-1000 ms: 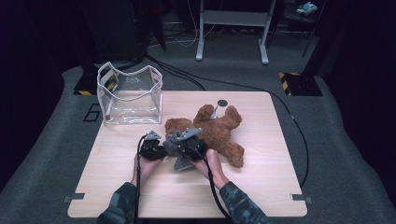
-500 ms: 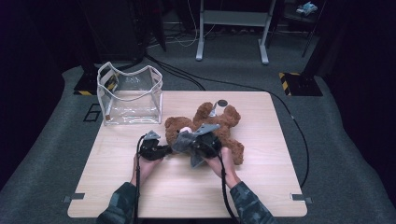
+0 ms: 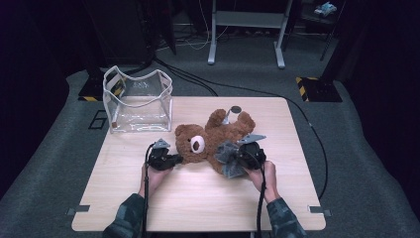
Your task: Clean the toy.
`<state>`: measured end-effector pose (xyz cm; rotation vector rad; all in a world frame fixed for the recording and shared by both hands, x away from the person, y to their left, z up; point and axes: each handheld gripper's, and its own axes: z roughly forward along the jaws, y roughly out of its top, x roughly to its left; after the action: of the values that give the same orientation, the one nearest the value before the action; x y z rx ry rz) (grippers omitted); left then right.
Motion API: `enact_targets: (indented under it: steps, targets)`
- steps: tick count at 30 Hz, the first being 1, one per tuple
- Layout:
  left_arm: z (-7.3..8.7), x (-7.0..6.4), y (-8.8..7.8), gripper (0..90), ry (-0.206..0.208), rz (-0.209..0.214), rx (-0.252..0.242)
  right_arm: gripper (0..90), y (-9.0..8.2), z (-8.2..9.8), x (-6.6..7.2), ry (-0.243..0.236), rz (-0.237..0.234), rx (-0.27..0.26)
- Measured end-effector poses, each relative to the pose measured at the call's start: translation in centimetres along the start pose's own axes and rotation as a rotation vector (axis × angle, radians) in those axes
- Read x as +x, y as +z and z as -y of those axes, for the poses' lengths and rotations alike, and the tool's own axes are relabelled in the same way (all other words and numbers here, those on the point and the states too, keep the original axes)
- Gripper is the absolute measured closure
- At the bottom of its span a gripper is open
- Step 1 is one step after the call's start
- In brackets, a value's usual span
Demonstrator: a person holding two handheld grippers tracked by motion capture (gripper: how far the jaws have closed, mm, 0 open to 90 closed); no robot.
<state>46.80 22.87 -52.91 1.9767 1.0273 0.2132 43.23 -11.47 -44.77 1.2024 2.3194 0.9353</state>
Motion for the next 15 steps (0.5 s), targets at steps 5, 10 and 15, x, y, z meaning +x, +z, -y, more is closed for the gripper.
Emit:
enact_targets:
  steps: [5,10,15]
  targets:
    - [0.0,0.0,0.0,81.0,-0.001,0.002,-0.001,80.8,-1.6,2.0,-2.4,0.058,0.061,0.029]
    - [0.0,0.1,0.0,81.0,0.001,0.003,0.001,80.5,-3.7,1.0,-2.5,0.052,0.079,-0.057]
    - [0.0,0.1,0.0,81.0,0.001,0.004,0.001,80.1,-3.3,-2.2,-1.6,-0.014,0.103,-0.119]
